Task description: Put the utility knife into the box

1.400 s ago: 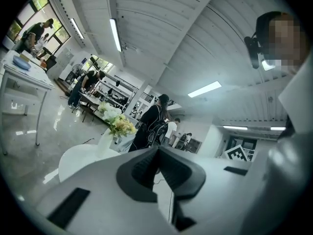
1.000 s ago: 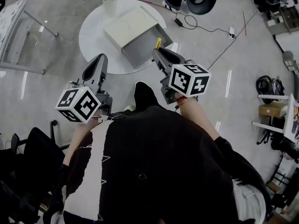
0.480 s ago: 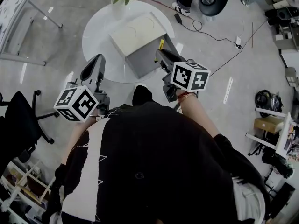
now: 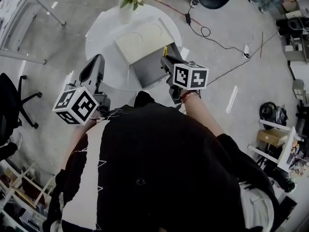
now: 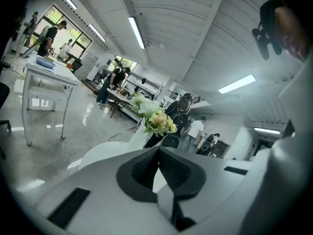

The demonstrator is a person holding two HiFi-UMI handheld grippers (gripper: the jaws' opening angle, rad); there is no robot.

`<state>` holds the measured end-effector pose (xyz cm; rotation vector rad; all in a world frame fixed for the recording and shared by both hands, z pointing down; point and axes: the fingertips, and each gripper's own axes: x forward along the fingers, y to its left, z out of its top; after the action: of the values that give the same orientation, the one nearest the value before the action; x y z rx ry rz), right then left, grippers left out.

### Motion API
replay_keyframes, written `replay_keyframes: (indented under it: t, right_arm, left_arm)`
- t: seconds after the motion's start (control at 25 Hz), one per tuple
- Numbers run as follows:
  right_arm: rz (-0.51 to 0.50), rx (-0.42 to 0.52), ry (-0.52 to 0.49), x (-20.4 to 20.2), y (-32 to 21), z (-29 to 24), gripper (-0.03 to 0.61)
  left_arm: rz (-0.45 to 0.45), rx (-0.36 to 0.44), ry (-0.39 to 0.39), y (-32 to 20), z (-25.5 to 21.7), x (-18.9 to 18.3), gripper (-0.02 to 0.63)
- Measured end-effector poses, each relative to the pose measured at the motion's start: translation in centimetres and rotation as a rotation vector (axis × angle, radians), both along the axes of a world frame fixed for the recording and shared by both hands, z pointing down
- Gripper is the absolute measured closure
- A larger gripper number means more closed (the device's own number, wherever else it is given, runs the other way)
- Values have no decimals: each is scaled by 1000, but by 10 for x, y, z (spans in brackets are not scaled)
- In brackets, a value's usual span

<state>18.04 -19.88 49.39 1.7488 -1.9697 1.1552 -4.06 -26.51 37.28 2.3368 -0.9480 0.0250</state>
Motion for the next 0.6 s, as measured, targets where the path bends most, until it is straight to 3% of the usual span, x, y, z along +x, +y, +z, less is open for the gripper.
replay_keyframes:
  t: [0.28,0.6]
  right_arm:
    - [-72,-120,-1,-4,-1,41,517]
    - [-217,-236,76,-1,10,71,517]
  left_arm:
    - [-57,-14,0,-10,6,-8,601]
    - [-136,-15,5,-12,2,-26,601]
